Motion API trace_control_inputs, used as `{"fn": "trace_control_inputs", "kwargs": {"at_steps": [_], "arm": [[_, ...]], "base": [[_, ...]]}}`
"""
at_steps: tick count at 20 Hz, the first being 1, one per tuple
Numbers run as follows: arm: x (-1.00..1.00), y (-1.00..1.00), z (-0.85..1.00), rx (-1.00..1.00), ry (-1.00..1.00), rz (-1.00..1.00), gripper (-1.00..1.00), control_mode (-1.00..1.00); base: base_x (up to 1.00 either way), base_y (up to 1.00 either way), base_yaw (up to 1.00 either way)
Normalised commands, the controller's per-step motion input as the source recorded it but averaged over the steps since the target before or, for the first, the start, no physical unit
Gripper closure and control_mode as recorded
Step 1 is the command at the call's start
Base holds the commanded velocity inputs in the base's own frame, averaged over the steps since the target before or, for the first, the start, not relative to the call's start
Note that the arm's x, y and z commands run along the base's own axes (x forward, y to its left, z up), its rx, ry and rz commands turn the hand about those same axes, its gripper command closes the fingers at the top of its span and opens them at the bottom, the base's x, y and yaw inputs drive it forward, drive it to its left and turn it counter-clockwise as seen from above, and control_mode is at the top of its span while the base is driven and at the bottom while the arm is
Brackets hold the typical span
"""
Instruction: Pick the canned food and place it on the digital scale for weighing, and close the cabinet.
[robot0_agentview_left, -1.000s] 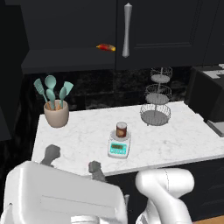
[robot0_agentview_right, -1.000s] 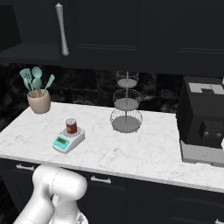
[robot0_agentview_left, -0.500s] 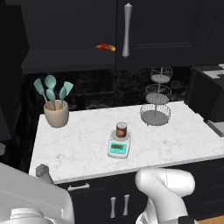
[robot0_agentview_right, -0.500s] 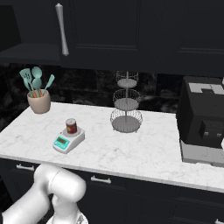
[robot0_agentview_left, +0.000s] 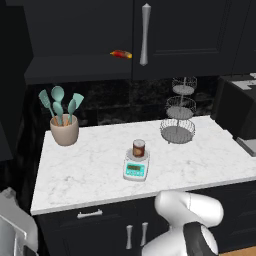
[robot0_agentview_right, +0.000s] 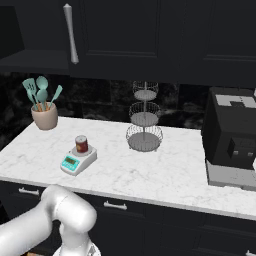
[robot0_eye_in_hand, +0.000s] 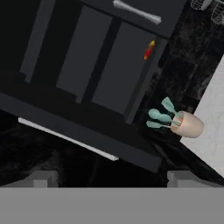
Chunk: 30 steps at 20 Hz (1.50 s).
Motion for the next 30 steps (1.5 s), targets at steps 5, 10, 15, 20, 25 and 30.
{"fn": "trace_control_inputs", "kwargs": {"at_steps": [5, 10, 15, 20, 25, 30], "arm": [[0.71, 0.48, -0.13, 0.00, 0.14, 0.00, -1.00, -1.00], [0.71, 0.32, -0.25, 0.00, 0.17, 0.00, -1.00, -1.00], [0.85, 0.44, -0.41, -0.04, 0.03, 0.00, -1.00, -1.00], [0.84, 0.10, -0.43, 0.00, 0.00, 0.00, -1.00, -1.00], [0.94, -0.08, -0.13, 0.02, 0.05, 0.00, -1.00, -1.00], [1.00, 0.03, -0.63, 0.00, 0.14, 0.00, -1.00, -1.00]], "base": [[0.00, 0.00, 0.00], [0.00, 0.00, 0.00], [0.00, 0.00, 0.00], [0.00, 0.00, 0.00], [0.00, 0.00, 0.00], [0.00, 0.00, 0.00]]}}
